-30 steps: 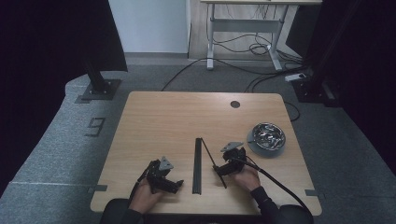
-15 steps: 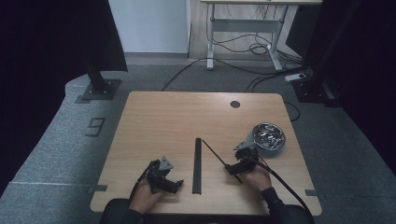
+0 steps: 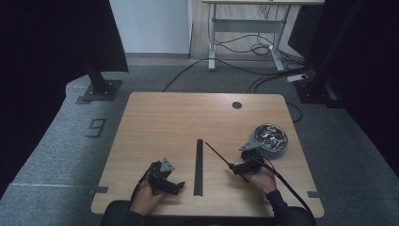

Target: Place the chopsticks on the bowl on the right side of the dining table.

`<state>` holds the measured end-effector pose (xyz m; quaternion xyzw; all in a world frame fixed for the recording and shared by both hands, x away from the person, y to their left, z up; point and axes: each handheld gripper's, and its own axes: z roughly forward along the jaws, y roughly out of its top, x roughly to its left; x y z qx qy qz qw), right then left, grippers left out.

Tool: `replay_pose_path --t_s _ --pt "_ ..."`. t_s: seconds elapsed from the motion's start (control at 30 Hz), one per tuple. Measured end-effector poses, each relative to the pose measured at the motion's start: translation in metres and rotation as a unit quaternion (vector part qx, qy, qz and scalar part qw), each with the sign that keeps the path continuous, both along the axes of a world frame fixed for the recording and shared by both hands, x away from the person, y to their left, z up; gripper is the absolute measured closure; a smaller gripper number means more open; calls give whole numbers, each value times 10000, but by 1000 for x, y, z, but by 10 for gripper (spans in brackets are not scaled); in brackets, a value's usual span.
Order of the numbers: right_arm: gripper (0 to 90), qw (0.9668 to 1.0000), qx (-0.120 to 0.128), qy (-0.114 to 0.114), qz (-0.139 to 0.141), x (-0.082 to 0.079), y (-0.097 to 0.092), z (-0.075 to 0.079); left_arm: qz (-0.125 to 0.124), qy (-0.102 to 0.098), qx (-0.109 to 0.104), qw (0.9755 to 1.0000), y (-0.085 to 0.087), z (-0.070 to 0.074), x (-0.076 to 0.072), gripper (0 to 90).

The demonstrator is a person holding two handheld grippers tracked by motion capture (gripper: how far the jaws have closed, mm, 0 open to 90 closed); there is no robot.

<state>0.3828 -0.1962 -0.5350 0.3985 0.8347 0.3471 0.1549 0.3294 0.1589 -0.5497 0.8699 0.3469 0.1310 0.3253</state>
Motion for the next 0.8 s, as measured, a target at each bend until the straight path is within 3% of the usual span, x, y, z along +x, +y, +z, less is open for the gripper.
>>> replay_pose_path --t_s 0.13,0.3,0.33,0.43,0.53,0.57,0.8 --pt "85 9998 -90 100 170 -2 5 0 -5 -3 4 10000 0 0 0 0" --pt "139 9993 -188 179 257 -2 10 -2 -6 -2 2 10000 0 0 0 0" --pt "233 9990 -231 234 301 -2 12 -2 -4 -2 5 10000 0 0 0 0" --pt "357 9983 -253 300 423 -2 14 -3 -6 1 -1 10000 0 0 0 0" --pt "403 9978 -326 288 495 -3 15 -4 -1 2 -1 10000 0 0 0 0" --pt "489 9977 -326 301 517 -3 15 -3 -6 3 -3 10000 0 0 0 0" --pt "656 9975 -339 330 521 -7 17 -1 -7 2 -2 10000 0 0 0 0"
